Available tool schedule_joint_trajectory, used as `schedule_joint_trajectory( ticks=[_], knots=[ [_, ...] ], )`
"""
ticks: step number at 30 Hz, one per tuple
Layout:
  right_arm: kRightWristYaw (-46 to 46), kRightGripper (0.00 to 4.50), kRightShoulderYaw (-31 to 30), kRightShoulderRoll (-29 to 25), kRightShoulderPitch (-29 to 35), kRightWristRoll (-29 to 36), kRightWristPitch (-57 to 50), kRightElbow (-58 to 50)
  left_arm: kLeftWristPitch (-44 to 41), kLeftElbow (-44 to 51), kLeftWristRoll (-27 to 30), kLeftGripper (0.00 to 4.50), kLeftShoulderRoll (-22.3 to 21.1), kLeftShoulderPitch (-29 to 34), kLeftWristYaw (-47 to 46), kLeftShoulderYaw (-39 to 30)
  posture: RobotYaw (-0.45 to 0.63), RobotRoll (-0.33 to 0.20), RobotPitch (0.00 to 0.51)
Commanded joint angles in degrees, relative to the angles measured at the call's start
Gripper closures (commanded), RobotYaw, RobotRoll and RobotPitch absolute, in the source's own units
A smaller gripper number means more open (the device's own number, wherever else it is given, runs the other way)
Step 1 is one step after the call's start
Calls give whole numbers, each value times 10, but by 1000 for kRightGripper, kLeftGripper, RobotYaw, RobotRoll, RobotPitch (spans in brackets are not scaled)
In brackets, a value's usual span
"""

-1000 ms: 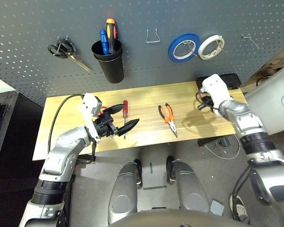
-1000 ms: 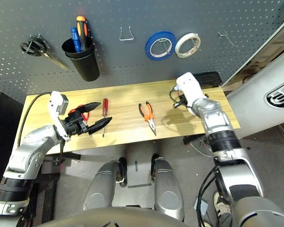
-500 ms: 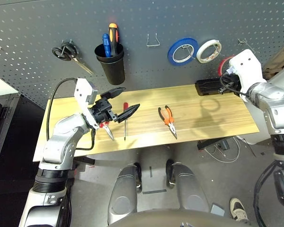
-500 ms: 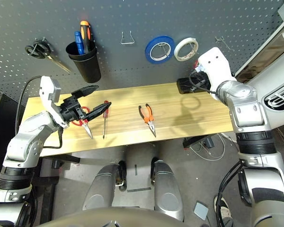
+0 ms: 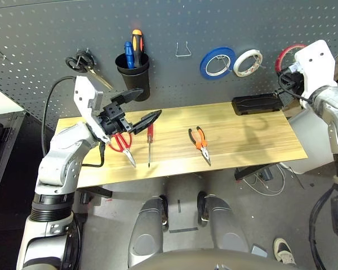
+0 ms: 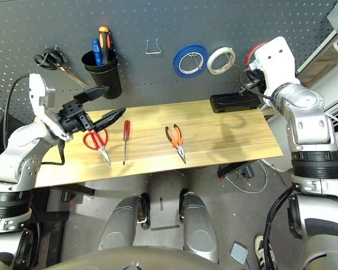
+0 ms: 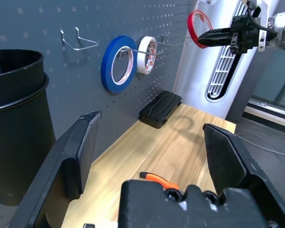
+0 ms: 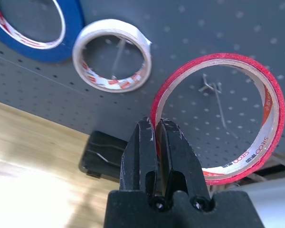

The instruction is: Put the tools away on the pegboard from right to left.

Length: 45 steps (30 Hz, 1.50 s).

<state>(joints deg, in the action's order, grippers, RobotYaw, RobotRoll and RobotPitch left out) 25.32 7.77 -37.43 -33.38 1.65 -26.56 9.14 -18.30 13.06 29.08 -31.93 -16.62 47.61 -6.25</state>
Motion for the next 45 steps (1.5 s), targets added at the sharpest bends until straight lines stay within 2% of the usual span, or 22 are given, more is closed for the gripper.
schedule_joint_trajectory(
  ticks=[1, 13, 23, 24, 27, 30, 35, 39, 45],
  knots=[
    [-21, 4464, 17, -12, -36, -7, 25, 74, -11, 12, 3, 0, -4, 5, 2, 6, -62, 0, 116],
    [-31, 4464, -9, -5, -181, -24, 117, 368, -20, 27, 3, 0, 1, 14, -9, 8, -42, 0, 117],
    [-27, 4464, -42, 16, -251, -54, 185, 520, -33, 45, 6, 0, 5, 18, -24, 11, -24, 0, 115],
    [-27, 3901, -42, 18, -254, -53, 188, 526, -34, 46, 6, 0, 5, 18, -25, 11, -24, 0, 115],
    [-24, 3001, -41, 20, -260, -51, 196, 531, -36, 48, 6, 0, 5, 18, -27, 10, -24, 0, 115],
    [20, 1903, -52, 14, -245, -50, 189, 504, -38, 47, 3, 0, 2, 24, -25, 11, -18, 0, 113],
    [98, 102, -37, -13, -196, -14, 107, 370, -40, 45, 6, 0, 4, 26, -23, 12, -35, 0, 115],
    [220, 43, -42, -60, -137, 40, -16, 214, -42, 38, 8, 0, 2, 20, -14, 15, -52, 0, 116],
    [324, 43, -44, -124, -101, 122, -194, 68, -55, 21, 7, 0, -13, 19, 9, 17, -70, 0, 121]
  ],
)
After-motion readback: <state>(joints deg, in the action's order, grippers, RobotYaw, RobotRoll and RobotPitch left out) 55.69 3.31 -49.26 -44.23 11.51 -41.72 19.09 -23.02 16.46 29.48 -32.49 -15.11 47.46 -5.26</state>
